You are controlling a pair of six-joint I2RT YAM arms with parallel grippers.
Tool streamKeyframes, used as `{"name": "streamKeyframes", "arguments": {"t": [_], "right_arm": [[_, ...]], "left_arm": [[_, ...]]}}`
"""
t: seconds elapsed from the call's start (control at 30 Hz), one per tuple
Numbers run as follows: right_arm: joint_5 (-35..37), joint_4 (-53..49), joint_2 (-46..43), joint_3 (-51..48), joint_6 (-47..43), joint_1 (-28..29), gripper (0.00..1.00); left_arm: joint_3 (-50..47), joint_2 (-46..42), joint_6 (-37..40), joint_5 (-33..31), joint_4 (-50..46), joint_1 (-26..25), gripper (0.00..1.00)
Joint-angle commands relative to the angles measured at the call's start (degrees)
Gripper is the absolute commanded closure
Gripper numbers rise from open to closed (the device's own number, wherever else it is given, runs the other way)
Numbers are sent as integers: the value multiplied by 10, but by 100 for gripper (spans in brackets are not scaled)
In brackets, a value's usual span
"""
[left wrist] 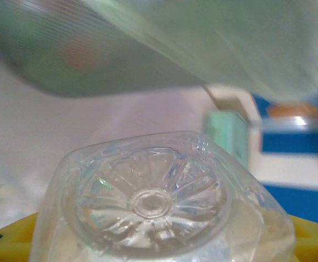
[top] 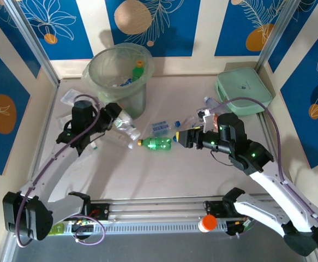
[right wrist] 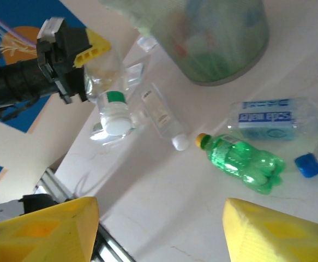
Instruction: Put the plastic bottles in the bin
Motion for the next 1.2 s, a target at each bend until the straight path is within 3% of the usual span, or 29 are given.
{"name": "streamKeyframes", "arguments": {"t": [0.0, 0.27, 0.33, 0.53, 0.73, 1.07, 1.17], "right_arm": [[-99, 69, 3, -17, 11, 1, 32], [-225, 157, 51, -28, 65, -23, 14], [-256, 185, 69, -31, 83, -28, 10], [-303, 263, 102, -48, 115, -37, 11], [-359, 427, 99, -111, 213, -50, 33], [-361, 535, 82, -170, 282, -49, 63], [-359, 513, 73, -166, 265, -50, 71]], "left_arm": [[-7, 8, 27, 117, 191, -26, 51], [-28, 87, -69, 211, 509, -99, 50], [-26, 103, -86, 214, 560, -119, 50], [1, 143, -116, 229, 641, -157, 51], [4, 151, -122, 229, 660, -166, 51], [16, 157, -106, 229, 649, -184, 50], [24, 157, -102, 240, 633, -184, 32]]}}
